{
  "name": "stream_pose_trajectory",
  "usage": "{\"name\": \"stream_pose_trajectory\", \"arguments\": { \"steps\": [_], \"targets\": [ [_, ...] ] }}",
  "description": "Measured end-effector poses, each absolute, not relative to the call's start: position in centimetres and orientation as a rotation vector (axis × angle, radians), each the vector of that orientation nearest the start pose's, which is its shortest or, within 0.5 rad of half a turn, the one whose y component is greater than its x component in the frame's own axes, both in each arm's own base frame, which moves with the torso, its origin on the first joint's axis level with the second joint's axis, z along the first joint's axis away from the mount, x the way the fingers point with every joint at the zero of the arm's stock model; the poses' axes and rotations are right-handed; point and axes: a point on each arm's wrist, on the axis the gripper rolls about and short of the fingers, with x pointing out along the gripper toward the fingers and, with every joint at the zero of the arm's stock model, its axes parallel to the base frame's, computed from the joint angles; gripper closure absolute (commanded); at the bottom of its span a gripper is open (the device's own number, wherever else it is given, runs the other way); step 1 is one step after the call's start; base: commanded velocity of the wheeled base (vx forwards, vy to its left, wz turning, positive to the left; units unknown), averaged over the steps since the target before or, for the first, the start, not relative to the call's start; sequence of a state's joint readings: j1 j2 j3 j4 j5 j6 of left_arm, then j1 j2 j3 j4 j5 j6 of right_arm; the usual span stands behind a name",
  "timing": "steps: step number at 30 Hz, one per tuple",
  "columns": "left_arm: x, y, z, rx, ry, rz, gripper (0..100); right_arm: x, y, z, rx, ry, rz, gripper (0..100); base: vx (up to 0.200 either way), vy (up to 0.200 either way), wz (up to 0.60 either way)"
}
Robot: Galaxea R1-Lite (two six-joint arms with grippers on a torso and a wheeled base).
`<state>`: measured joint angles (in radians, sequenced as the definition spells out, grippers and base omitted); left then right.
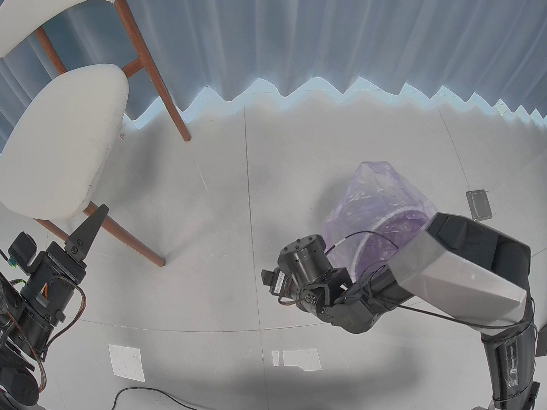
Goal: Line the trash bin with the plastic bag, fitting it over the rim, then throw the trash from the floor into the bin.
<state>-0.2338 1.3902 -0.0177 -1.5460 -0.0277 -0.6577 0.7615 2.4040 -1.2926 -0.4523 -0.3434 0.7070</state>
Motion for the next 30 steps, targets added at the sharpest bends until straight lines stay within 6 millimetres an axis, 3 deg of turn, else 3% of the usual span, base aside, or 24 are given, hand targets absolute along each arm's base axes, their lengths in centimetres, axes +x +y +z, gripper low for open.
{"name": "stream_pose_trajectory", "arguments": {
  "steps": [19,26,30],
  "targets": [
    [15.1,-3.7,15.7,-0.648,-0.084,-0.310,0,33.4,30.4,8.1,0.367,0.490,0.412,0,0.000,0.000,0.00],
    [15.1,-3.7,15.6,-0.648,-0.083,-0.309,0,33.5,28.3,12.1,0.375,0.414,0.429,0,0.000,0.000,0.00],
    [15.1,-3.7,15.6,-0.648,-0.081,-0.310,0,32.9,27.2,12.4,0.343,0.414,0.422,0,0.000,0.000,0.00]
  ]
}}
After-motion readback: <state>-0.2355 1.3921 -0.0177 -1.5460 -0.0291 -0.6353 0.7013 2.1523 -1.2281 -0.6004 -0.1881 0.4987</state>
